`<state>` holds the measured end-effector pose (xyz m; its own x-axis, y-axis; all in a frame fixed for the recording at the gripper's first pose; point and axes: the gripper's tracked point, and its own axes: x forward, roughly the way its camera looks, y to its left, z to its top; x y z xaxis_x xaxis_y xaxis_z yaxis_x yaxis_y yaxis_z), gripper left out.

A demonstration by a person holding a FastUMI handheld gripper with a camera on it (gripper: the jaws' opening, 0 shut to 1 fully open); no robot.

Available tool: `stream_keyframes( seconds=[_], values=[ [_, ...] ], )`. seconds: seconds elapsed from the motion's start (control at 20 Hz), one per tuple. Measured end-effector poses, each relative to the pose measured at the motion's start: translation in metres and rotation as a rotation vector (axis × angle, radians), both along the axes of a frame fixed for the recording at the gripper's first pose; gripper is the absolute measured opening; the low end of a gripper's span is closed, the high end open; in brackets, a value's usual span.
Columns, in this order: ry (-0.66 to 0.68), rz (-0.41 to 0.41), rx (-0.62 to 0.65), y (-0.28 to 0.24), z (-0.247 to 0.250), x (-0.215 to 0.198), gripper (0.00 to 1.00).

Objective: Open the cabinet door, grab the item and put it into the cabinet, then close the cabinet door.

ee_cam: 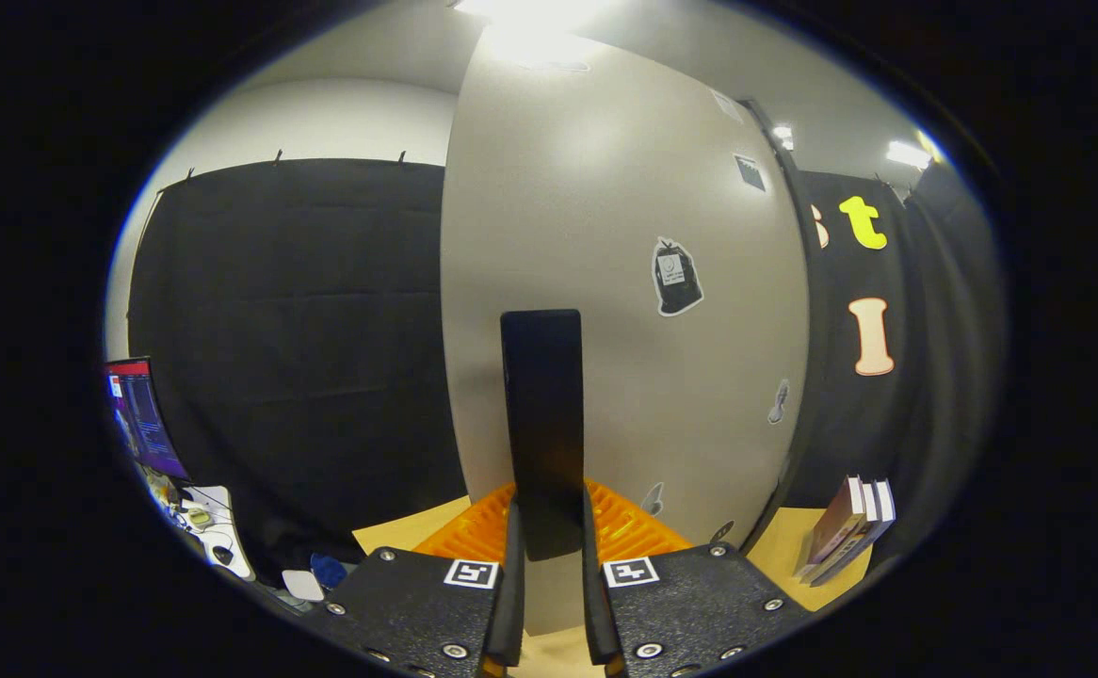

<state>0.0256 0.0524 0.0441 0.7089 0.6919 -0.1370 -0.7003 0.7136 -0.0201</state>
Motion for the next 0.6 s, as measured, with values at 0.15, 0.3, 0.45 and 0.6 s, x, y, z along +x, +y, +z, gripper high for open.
stream_keyframes(
  seconds=[0.15, 0.3, 0.45, 0.6],
  values=[
    [-0.008, -0.018, 0.007, -0.009, 0.001, -0.003, 0.26],
    [-0.008, -0.043, 0.021, -0.018, 0.002, -0.002, 0.27],
    [-0.015, -0.078, 0.045, -0.028, 0.003, -0.003, 0.29],
    [-0.022, -0.128, 0.067, -0.041, 0.007, -0.011, 0.3]
  ],
)
